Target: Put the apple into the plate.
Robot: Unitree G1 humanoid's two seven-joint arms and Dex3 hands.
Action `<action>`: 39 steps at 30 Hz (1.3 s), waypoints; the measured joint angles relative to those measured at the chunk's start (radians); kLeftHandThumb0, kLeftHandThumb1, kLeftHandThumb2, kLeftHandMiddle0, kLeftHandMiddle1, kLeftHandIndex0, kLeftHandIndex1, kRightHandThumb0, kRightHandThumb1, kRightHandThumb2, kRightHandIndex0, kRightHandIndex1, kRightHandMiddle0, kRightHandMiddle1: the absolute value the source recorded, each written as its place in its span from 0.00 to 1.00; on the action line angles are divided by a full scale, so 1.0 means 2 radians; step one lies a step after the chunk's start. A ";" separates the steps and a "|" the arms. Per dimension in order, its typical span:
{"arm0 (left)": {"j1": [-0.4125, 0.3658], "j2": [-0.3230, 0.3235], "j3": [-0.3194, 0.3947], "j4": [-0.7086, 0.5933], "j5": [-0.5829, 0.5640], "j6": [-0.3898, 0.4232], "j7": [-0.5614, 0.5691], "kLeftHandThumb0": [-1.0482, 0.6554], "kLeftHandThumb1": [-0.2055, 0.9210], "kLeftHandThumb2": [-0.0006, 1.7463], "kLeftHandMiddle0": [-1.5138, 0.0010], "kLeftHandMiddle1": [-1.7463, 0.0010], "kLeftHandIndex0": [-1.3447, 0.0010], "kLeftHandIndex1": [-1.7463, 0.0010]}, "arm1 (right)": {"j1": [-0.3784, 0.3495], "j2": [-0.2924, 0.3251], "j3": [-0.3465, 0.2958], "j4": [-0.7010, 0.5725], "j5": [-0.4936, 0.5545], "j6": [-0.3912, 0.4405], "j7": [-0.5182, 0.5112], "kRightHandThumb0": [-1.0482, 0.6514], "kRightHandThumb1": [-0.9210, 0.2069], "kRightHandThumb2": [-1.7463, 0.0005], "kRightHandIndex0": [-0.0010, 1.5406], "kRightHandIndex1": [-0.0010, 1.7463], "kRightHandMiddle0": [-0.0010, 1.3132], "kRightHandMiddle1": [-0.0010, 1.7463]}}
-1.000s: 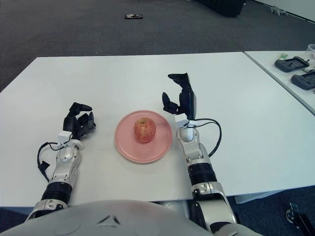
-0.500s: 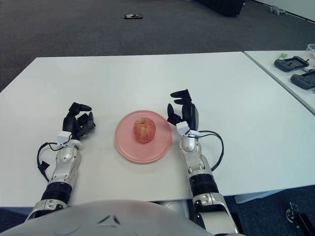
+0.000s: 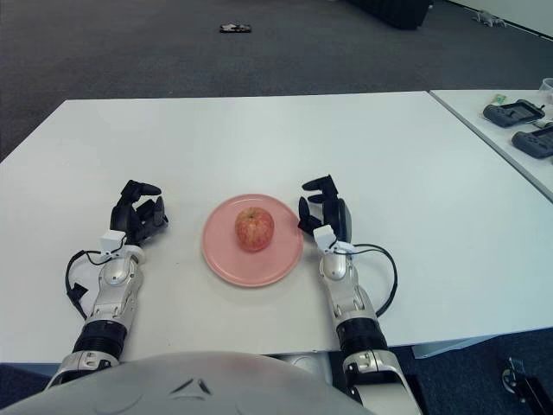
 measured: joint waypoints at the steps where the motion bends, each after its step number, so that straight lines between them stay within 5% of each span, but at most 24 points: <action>1: 0.000 0.000 0.000 0.000 0.000 0.000 0.000 0.37 0.66 0.60 0.36 0.00 0.67 0.00 | 0.000 -0.001 0.000 0.002 0.000 -0.001 0.000 0.41 0.02 0.64 0.34 0.62 0.16 0.98; 24: 0.003 0.003 -0.002 -0.005 0.001 0.007 0.000 0.37 0.66 0.60 0.37 0.00 0.68 0.00 | -0.025 -0.014 -0.015 0.063 0.014 -0.039 -0.048 0.40 0.10 0.60 0.39 0.73 0.20 1.00; 39: 0.005 0.006 -0.002 -0.008 0.001 0.012 0.000 0.37 0.68 0.59 0.38 0.00 0.68 0.00 | -0.017 -0.002 -0.028 0.048 0.032 -0.062 -0.071 0.40 0.14 0.57 0.42 0.70 0.22 1.00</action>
